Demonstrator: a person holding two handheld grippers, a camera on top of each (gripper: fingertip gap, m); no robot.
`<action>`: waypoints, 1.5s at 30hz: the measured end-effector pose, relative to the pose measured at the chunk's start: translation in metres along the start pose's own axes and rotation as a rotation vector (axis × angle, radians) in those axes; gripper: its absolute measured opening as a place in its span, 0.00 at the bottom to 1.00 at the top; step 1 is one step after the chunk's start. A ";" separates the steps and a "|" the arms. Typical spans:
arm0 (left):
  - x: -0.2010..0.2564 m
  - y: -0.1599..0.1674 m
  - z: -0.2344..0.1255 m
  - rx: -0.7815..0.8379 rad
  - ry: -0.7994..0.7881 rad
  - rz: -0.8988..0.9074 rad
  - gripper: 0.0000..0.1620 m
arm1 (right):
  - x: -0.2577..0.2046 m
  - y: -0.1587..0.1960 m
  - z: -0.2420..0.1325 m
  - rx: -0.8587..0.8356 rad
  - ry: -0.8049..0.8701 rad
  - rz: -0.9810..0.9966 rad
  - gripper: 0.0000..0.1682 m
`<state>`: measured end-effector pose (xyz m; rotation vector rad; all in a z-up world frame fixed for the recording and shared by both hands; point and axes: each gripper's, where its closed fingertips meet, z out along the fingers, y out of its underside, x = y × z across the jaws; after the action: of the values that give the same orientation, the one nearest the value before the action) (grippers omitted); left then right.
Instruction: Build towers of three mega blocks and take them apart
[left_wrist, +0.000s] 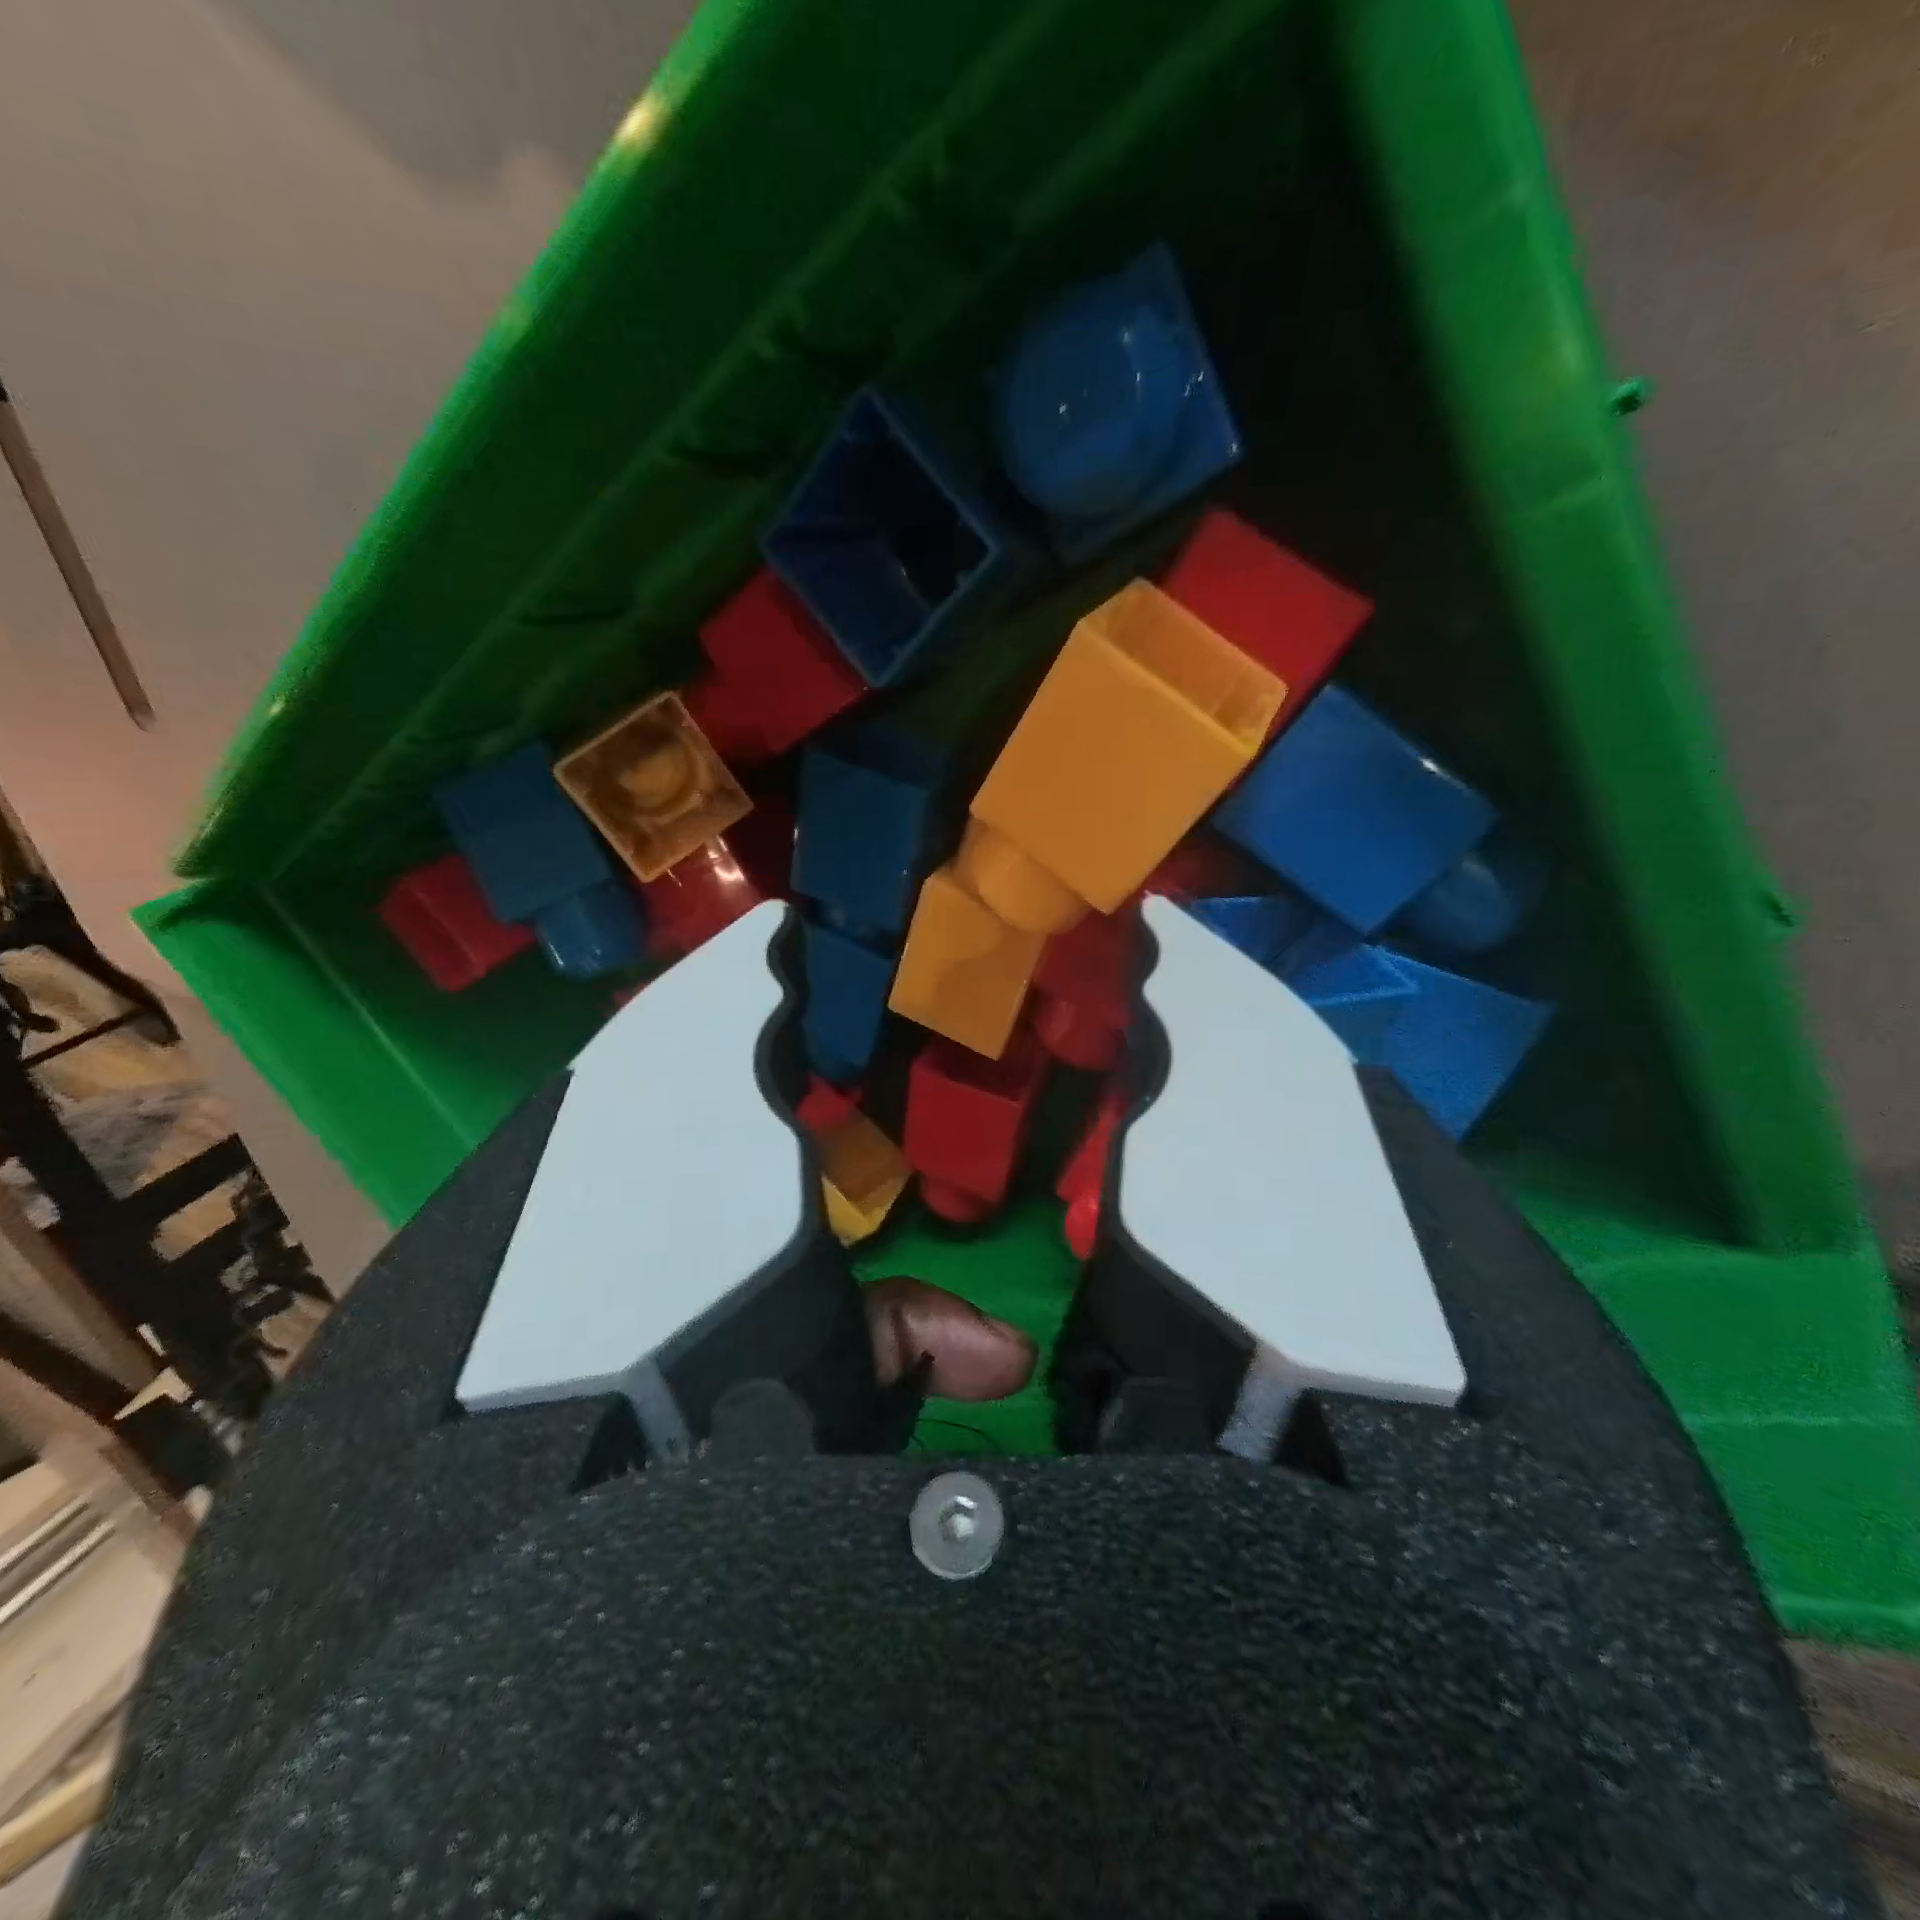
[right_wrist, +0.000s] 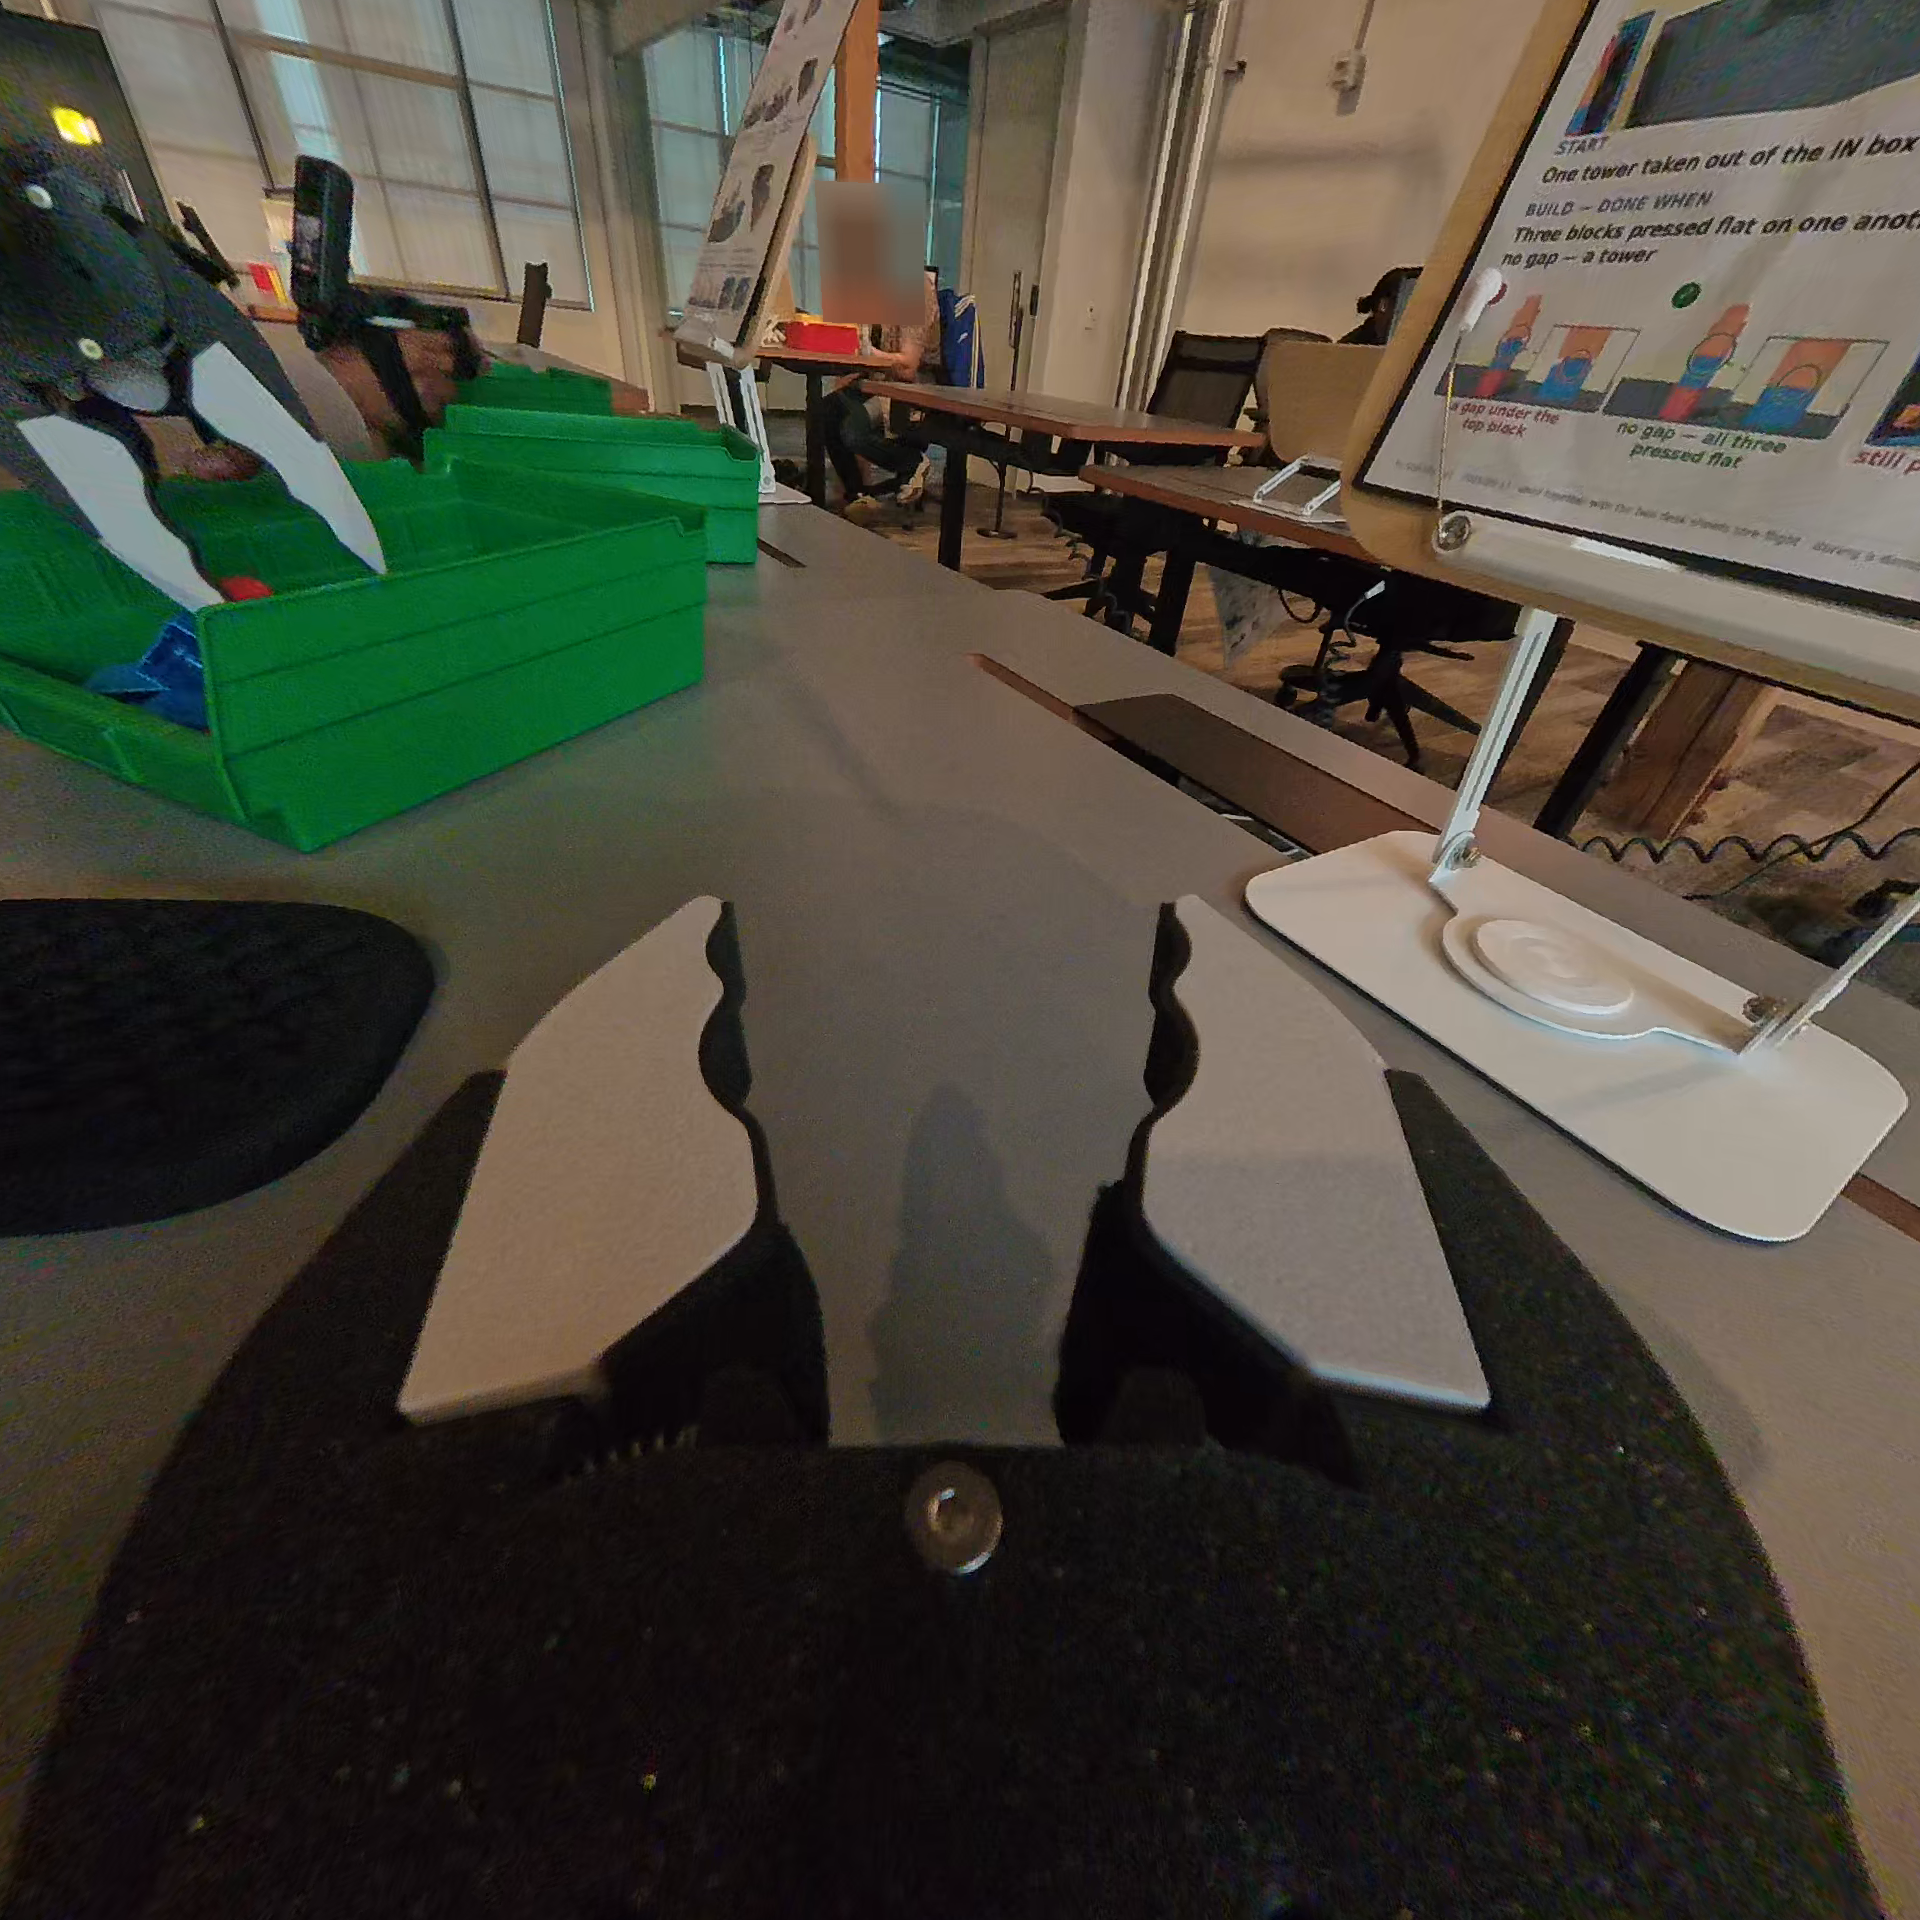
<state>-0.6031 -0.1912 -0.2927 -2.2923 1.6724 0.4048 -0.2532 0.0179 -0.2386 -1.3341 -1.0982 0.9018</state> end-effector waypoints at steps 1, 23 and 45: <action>0.000 0.000 0.003 0.000 0.003 0.012 0.34 | 0.000 0.000 0.000 -0.002 0.002 -0.001 0.45; -0.011 -0.031 -0.013 0.125 -0.048 -0.060 0.26 | -0.008 0.015 0.006 -0.093 -0.046 -0.001 0.42; -0.050 -0.296 0.022 0.444 -0.060 -0.035 0.26 | -0.066 0.007 0.006 -0.093 -0.223 -0.315 0.39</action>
<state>-0.3372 -0.0519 -0.2775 -1.9586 1.5093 0.0796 -0.2759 -0.0432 -0.2515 -1.1116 -1.4915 0.7834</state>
